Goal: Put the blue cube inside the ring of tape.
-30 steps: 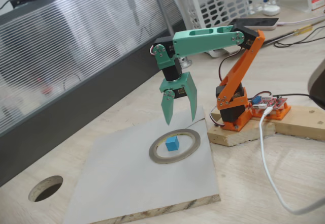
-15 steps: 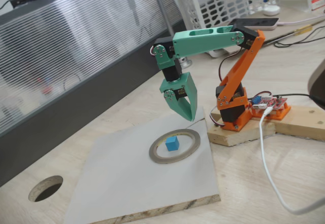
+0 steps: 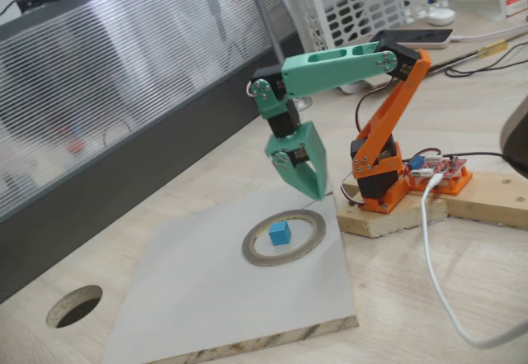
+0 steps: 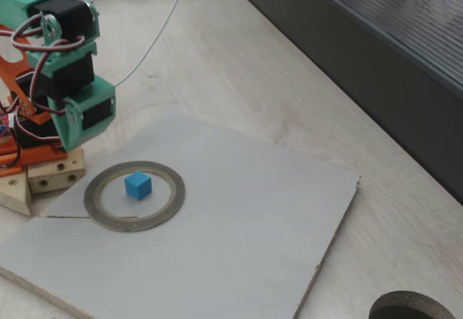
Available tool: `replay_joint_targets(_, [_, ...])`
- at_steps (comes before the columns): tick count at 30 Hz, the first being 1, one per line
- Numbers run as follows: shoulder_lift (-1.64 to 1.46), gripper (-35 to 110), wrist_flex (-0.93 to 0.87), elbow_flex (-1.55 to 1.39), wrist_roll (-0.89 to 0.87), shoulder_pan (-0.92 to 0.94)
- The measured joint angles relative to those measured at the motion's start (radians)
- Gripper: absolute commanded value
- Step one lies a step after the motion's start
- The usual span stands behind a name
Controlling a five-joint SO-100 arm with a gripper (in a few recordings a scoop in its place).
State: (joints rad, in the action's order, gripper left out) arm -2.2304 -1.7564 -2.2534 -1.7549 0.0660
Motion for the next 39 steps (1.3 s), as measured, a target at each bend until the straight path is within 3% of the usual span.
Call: replay_joint_targets(39, [-0.006, 0, -0.109, -0.034, 0.005, -0.008])
